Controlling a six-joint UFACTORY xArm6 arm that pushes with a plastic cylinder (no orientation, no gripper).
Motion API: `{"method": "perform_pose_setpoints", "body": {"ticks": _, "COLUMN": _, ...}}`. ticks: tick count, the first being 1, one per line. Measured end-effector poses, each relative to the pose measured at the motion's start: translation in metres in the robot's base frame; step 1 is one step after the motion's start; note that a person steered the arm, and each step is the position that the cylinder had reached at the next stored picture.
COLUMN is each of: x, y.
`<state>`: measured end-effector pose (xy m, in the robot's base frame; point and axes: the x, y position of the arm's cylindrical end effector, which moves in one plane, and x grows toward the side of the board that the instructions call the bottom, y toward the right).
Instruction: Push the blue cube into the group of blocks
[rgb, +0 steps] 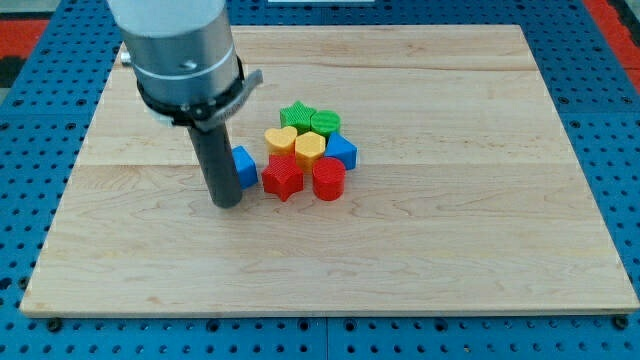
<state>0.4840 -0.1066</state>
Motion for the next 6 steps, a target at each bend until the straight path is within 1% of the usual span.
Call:
{"method": "perform_pose_setpoints", "body": {"ticks": 1, "x": 0.002, "y": 0.0}}
{"method": "perform_pose_setpoints", "body": {"ticks": 2, "x": 0.0, "y": -0.067}}
{"method": "perform_pose_setpoints", "body": {"ticks": 3, "x": -0.024, "y": -0.07}}
{"method": "perform_pose_setpoints", "body": {"ticks": 5, "x": -0.023, "y": -0.043}}
{"method": "perform_pose_setpoints", "body": {"ticks": 6, "x": -0.024, "y": -0.005}}
